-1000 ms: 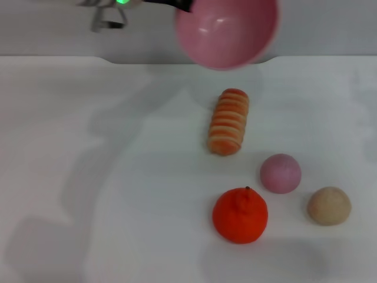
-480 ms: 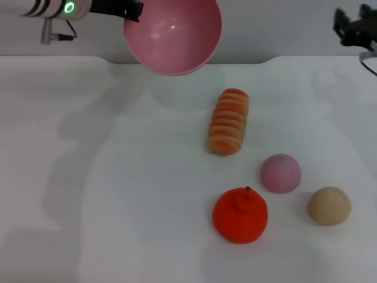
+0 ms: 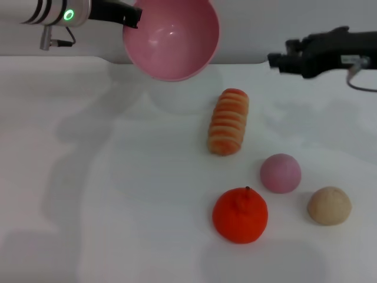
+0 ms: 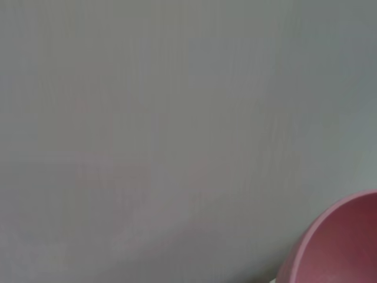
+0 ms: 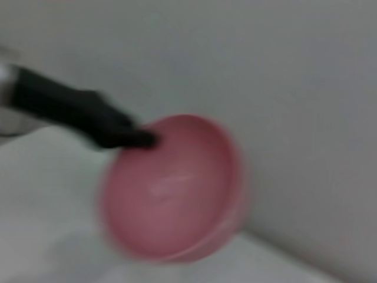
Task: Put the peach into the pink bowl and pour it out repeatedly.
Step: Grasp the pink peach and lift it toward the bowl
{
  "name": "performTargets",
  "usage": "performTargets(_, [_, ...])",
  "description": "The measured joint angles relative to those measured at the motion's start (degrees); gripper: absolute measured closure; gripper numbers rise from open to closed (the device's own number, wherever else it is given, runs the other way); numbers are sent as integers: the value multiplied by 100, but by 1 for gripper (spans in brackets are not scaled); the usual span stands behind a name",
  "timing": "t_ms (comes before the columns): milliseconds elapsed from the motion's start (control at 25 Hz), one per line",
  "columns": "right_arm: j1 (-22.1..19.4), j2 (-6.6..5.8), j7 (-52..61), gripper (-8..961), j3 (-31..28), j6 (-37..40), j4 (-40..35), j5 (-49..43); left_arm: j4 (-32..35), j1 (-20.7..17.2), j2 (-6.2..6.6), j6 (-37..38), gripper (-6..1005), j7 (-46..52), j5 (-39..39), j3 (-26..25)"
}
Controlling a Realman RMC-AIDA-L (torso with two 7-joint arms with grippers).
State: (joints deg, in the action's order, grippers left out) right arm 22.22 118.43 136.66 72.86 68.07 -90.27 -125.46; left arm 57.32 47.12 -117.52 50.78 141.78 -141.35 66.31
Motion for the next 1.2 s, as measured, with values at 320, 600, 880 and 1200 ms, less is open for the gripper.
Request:
performTargets(320, [610, -103, 76, 507, -864, 2407, 58, -968, -3, -4, -1, -6, 955, -45, 3, 103])
performTargets(600, [956, 19, 92, 507, -733, 2487, 928, -1690, 1, 36, -19, -17, 955, -83, 27, 250])
performTargets(880, [1064, 30, 71, 507, -453, 1855, 1643, -1698, 7, 26, -30, -17, 955, -83, 41, 419])
performTargets(1200, [1190, 39, 107, 507, -70, 1192, 2381, -1735, 37, 8, -34, 7, 955, -58, 46, 507])
